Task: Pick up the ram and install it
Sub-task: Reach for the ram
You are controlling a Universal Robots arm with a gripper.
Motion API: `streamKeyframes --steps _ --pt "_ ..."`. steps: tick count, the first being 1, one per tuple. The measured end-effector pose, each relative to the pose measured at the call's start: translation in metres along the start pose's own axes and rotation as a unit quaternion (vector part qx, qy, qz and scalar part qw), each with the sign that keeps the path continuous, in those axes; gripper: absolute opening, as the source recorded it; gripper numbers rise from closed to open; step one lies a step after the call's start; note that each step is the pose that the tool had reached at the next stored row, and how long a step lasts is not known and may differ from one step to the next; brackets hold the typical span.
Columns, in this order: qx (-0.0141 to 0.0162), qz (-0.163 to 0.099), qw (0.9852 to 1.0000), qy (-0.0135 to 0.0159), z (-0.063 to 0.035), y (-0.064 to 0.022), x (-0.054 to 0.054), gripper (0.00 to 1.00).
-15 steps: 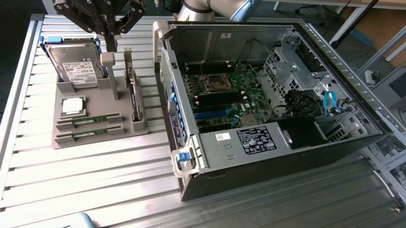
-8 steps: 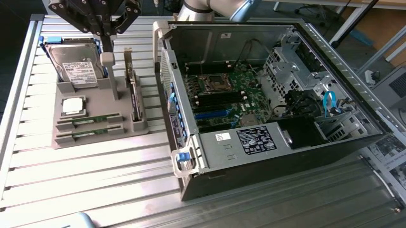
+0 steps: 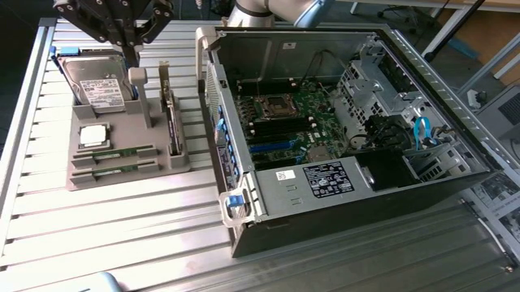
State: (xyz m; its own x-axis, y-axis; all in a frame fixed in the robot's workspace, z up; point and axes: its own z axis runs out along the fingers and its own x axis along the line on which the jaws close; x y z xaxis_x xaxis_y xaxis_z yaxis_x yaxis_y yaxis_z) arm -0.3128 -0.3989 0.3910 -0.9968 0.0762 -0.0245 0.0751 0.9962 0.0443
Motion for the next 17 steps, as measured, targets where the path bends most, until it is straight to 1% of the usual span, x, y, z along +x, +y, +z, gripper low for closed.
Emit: streamKeyframes --steps 11,17 --pt "0.0 0.0 1.0 0.0 -0.0001 -0.0011 0.014 0.11" --pt "0.0 0.0 1.0 0.0 -0.0001 -0.0015 0.02 0.11"
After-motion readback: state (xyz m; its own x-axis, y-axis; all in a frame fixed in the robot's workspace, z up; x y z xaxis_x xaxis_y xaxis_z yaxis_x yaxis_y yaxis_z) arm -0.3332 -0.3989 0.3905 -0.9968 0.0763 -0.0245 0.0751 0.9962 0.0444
